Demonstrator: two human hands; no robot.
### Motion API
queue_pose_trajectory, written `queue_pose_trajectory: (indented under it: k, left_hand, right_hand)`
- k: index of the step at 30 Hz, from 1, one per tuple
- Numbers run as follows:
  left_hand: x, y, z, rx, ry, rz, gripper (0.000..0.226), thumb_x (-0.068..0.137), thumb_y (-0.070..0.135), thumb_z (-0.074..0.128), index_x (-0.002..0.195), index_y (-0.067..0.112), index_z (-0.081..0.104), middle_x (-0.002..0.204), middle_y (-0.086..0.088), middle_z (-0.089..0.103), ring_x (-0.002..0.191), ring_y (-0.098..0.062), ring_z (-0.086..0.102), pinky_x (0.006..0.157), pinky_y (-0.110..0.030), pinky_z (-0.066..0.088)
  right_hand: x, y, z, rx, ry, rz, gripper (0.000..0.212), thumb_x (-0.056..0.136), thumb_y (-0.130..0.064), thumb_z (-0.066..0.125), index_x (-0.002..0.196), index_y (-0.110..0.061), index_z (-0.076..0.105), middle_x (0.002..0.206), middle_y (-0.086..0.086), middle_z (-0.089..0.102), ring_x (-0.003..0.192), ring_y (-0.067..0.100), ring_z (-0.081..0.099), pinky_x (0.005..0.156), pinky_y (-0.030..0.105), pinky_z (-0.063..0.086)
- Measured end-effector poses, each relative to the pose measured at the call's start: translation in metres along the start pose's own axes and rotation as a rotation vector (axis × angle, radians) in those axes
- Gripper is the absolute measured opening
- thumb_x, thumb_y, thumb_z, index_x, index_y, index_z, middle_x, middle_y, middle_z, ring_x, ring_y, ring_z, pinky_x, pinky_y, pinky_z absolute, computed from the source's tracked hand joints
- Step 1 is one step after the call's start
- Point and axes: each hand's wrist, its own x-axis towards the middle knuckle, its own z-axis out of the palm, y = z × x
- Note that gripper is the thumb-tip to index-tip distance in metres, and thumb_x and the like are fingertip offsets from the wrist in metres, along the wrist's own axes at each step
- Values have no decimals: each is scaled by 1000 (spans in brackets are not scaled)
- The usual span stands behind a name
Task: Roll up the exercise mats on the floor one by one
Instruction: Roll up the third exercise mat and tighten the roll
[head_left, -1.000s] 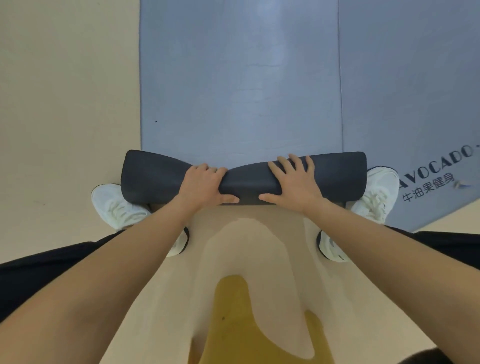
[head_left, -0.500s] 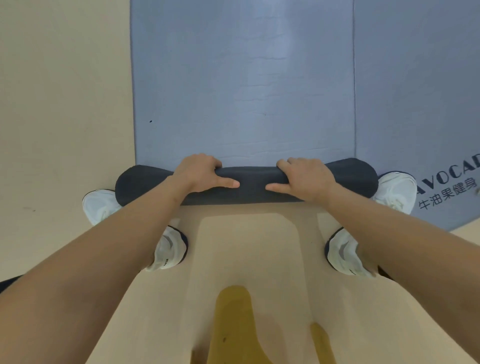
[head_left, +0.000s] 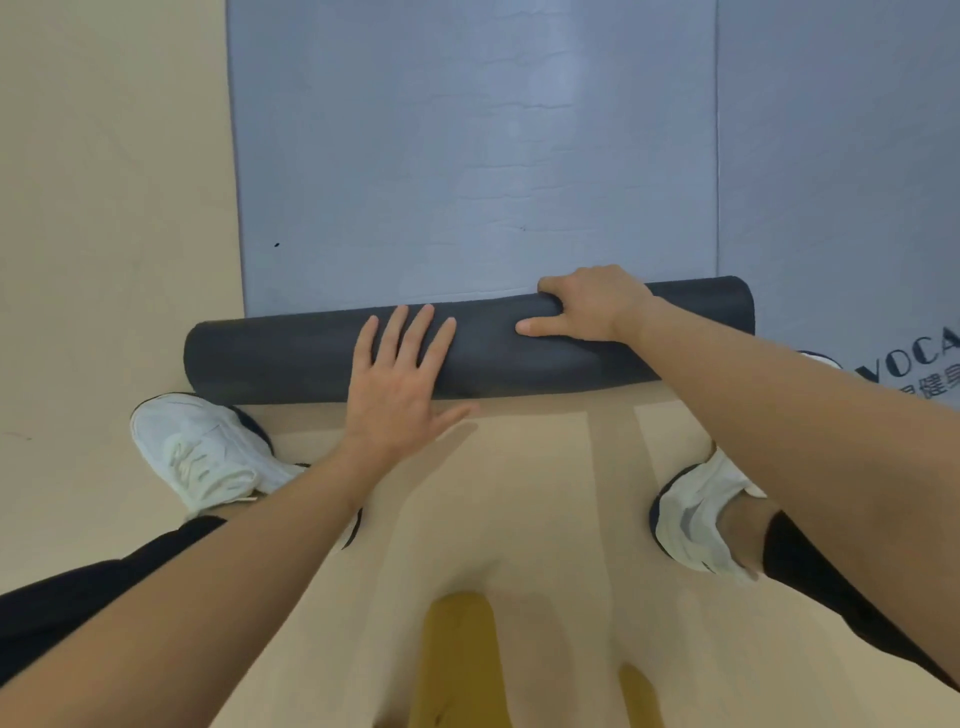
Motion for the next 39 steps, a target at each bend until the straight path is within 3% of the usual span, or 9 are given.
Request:
queue_pose_trajectory:
  k: [5,9,13,17,23,25,31,35,39]
  left_hand:
    - [38,-21,-2,-56,15,82,97,85,89,42,148,17,52,146,-10,58,134,-35,52,120,-51,30]
    - [73,-37,-20,-144,-81,38,94,77,94,35,142,29,55,131,1,66,116,-27,61,103,-44,41]
    - [108,-52,-30,-178,-218,34,92,71,100,28,135,37,53,118,8,67,105,-22,63,86,-42,48]
    - [129,-59,-36,-249,-273,22,85,77,94,40,135,34,56,130,7,61,118,-23,55,92,-42,43]
    - [99,-35,-44,-144,329,42,61,88,63,61,127,17,67,129,-4,67,115,-32,61,96,-45,42]
    - [80,-23,-37,-136,416,19,60,87,57,65,130,15,68,136,-7,65,124,-34,60,102,-48,41]
    - [73,-25,-15,38,78,-27,104,81,76,57,162,18,27,168,-11,28,156,-35,21,126,-60,9]
    - [108,-35,-26,-11,105,-41,103,78,87,53,156,21,40,158,-6,45,148,-31,37,124,-55,20]
    - [144,-51,-44,-79,99,-40,101,72,95,47,146,27,51,141,2,60,130,-25,54,115,-47,34]
  right_hand:
    - [-22,5,7,-1,414,72,66,93,-73,44,123,-17,63,115,8,60,101,31,57,90,42,43]
    - [-54,-1,33,-61,681,-99,73,91,-73,51,127,-10,64,121,13,63,107,37,57,100,50,41]
    - [-58,-8,46,-226,579,-39,96,88,-83,45,151,-10,44,146,18,52,133,41,48,115,60,31]
    - [-35,-2,22,-245,544,1,93,85,-87,37,142,-15,47,132,15,57,117,38,53,105,55,37]
    - [-21,5,6,-205,519,20,89,82,-90,32,137,-22,48,120,8,58,107,31,53,102,49,40]
    - [-16,9,1,-168,513,9,87,82,-91,32,136,-25,48,118,6,57,105,29,52,102,47,39]
    - [10,23,-38,32,298,-16,83,83,-90,33,142,-33,43,124,1,54,115,23,49,104,43,36]
    - [27,30,-65,70,207,34,84,85,-89,32,145,-32,48,132,4,52,124,26,46,107,45,34]
    - [25,27,-87,-30,483,86,85,87,-85,29,141,-26,55,129,5,57,118,29,52,104,46,37]
